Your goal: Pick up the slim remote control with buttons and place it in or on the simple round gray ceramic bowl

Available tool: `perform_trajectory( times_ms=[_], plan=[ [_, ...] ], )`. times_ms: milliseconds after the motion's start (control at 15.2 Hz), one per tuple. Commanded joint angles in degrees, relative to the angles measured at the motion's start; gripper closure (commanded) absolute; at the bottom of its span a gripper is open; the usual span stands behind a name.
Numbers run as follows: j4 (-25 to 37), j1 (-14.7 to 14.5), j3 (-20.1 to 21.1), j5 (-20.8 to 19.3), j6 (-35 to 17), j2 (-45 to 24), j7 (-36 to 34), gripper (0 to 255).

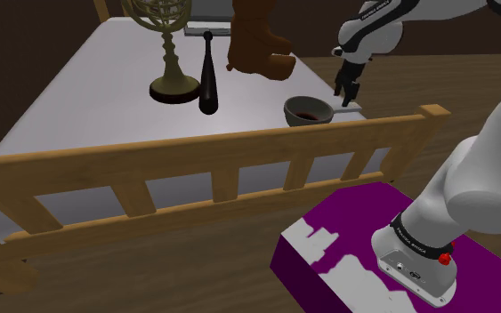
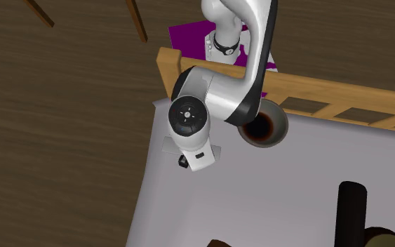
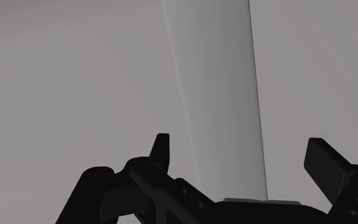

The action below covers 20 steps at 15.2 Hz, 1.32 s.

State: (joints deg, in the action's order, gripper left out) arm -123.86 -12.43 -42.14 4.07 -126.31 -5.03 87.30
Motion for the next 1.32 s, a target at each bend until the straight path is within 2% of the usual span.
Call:
perform_trajectory(
  times_ms=[0,330,858,924,1254],
  plan=[
    [0.3,0.4,0.2,1.8,-1.1,-1.9,2.1,0],
    [-1.3,1.1,1.0,4.7,-4.9,-5.0,4.2,0],
    [-1.3,1.1,1.0,4.7,-4.9,-5.0,4.1,0],
    [-1.3,1.1,1.0,4.7,-4.9,-5.0,4.1,255],
    [-1.3,1.1,1.0,4.7,-5.0,-5.0,4.2,255]
  ],
)
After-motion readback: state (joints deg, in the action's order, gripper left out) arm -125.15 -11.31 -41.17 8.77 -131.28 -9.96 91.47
